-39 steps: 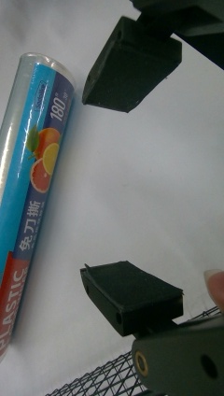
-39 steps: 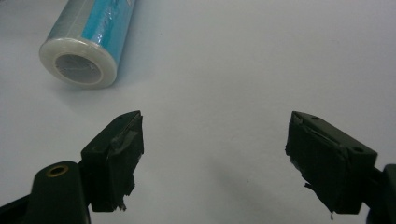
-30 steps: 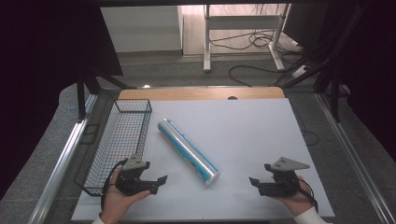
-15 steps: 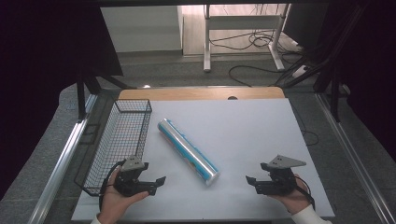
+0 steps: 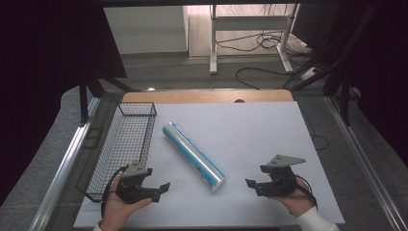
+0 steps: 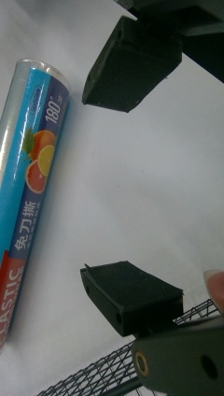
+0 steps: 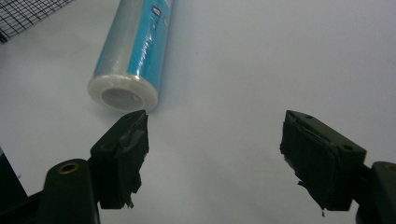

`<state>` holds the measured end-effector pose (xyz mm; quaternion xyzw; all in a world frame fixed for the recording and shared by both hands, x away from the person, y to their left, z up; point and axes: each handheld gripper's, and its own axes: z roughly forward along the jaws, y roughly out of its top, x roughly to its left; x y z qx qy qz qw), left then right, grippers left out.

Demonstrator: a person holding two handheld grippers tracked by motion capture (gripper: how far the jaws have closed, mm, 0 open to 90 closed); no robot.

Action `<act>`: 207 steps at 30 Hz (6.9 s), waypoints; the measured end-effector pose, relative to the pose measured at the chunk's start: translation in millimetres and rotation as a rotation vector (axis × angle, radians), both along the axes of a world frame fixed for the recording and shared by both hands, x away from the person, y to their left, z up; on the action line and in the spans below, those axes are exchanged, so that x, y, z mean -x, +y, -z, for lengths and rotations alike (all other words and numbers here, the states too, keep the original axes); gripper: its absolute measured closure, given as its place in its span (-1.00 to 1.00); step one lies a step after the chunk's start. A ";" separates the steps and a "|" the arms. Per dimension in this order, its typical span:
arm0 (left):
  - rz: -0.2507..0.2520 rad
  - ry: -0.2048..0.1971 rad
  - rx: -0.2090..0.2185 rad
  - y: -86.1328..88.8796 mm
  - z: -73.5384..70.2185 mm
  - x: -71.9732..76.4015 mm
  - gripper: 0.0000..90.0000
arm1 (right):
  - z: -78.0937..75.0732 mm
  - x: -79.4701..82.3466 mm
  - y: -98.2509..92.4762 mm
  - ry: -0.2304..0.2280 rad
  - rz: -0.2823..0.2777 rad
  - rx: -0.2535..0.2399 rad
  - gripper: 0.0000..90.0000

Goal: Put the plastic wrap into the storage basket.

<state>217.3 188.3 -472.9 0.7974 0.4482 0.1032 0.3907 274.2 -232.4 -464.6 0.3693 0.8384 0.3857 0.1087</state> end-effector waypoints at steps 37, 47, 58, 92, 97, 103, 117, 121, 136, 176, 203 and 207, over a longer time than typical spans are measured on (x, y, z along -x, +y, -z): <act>0.012 0.010 -0.018 -0.9 5.4 3.9 -0.64 | 0.8 -89.4 148.1 0.146 -0.114 0.114 -0.63; 0.013 0.011 -0.016 0.2 6.4 3.8 -0.64 | 9.8 -102.8 186.1 0.171 -0.129 0.180 -0.64; 0.021 0.010 -0.022 -0.8 7.1 4.0 -0.64 | 30.7 -114.4 213.9 0.235 -0.146 0.264 -0.61; 0.001 0.002 0.020 0.5 4.6 2.8 -0.64 | 18.5 -123.6 182.1 0.383 -0.058 0.119 -0.29; -0.011 0.016 0.099 2.6 1.2 -1.0 -0.64 | 2.5 -109.9 160.7 0.367 -0.055 0.041 -0.29; -0.006 0.026 0.117 0.6 1.0 -2.9 -0.64 | -4.7 -97.0 140.1 0.358 -0.052 -0.014 -0.29; 0.030 0.074 0.291 -22.1 -4.2 -25.4 -0.65 | -7.7 -63.8 94.7 0.333 -0.032 -0.150 -0.29; 0.048 0.098 0.335 -34.7 -3.3 -38.6 -0.68 | -5.9 -53.0 84.7 0.317 -0.025 -0.191 -0.29; 0.114 0.253 0.609 -76.7 13.2 -90.2 -0.77 | 0.6 -35.8 78.5 0.284 -0.035 -0.238 -0.29; 0.191 0.312 0.709 -71.5 -8.5 -105.7 -0.30 | -19.0 -13.9 97.3 0.189 -0.148 -0.301 -0.81; 0.124 0.265 0.487 0.9 -68.6 -102.6 -0.29 | -13.5 -24.0 1.1 0.155 0.063 -0.305 -0.75; 0.097 0.243 0.464 17.0 -78.8 -100.8 -0.29 | -12.5 -25.0 0.2 0.159 0.073 -0.305 -0.75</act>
